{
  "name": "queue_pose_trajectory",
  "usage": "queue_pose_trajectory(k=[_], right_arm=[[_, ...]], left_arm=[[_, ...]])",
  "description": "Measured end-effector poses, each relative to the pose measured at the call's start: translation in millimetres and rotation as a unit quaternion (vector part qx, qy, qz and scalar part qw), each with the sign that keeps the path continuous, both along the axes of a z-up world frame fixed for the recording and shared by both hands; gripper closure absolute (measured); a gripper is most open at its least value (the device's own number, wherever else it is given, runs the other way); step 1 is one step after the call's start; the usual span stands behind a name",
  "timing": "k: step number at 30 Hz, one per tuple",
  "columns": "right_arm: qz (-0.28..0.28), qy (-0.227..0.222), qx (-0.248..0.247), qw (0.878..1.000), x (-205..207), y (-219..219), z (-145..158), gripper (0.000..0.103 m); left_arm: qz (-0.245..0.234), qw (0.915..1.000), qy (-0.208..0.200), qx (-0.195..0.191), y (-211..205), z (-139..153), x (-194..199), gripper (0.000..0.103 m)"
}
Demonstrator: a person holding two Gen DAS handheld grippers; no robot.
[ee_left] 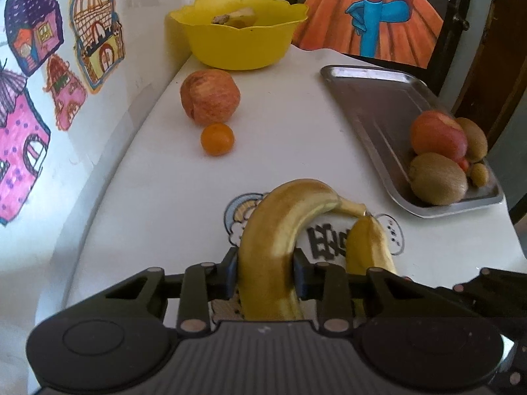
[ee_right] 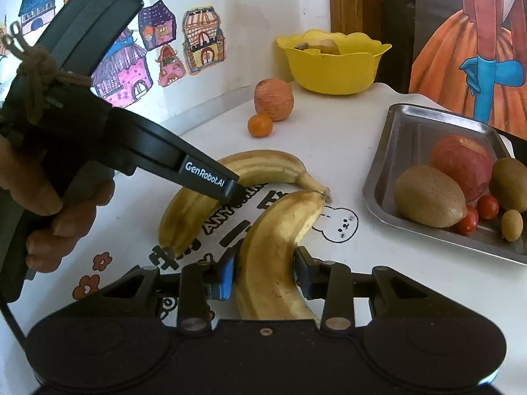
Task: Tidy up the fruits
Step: 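Lift the banana in the left tool while the right tool lifts its banana, then carry the banana onto the steel tray and open the left tool while the right tool releases its banana there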
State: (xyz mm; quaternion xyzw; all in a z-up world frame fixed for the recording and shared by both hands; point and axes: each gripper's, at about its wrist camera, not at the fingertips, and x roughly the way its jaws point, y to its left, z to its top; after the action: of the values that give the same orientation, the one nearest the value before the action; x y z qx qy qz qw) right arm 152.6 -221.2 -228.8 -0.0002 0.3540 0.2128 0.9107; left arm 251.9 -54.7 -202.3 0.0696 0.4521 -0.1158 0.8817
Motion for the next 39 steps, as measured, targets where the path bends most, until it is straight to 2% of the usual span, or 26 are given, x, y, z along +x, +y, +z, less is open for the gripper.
queue_pose_trajectory(k=[4,9,12,18,25,30,39], right_arm=[[-0.002,-0.001,0.000,1.000,-6,-6,1,0.065],[-0.013,-0.001,-0.006,1.000,-10,-13,0,0.065],[-0.014,-0.002,-0.005,1.000,-10,-15,0,0.065],[-0.017,0.000,0.005,1.000,-12,-18,0,0.064],[-0.030,-0.011,0.016,0.999,-16,-32,5,0.065],[-0.056,-0.018,0.034,0.998,-21,-47,10,0.065],[-0.092,-0.036,0.069,0.993,-30,-83,23,0.065]], left_arm=[[-0.007,0.9999,-0.007,0.010,-5,-1,-4,0.066],[-0.007,0.9999,-0.005,-0.008,-5,-2,3,0.061],[-0.008,0.9999,-0.008,-0.001,-8,-2,5,0.060],[0.002,0.9999,-0.008,0.010,-12,-1,3,0.066],[0.038,0.9986,0.000,-0.037,-9,3,-2,0.067],[0.044,0.9955,-0.007,-0.083,-13,8,-10,0.068],[0.051,0.9892,-0.027,-0.134,-37,22,-4,0.067]])
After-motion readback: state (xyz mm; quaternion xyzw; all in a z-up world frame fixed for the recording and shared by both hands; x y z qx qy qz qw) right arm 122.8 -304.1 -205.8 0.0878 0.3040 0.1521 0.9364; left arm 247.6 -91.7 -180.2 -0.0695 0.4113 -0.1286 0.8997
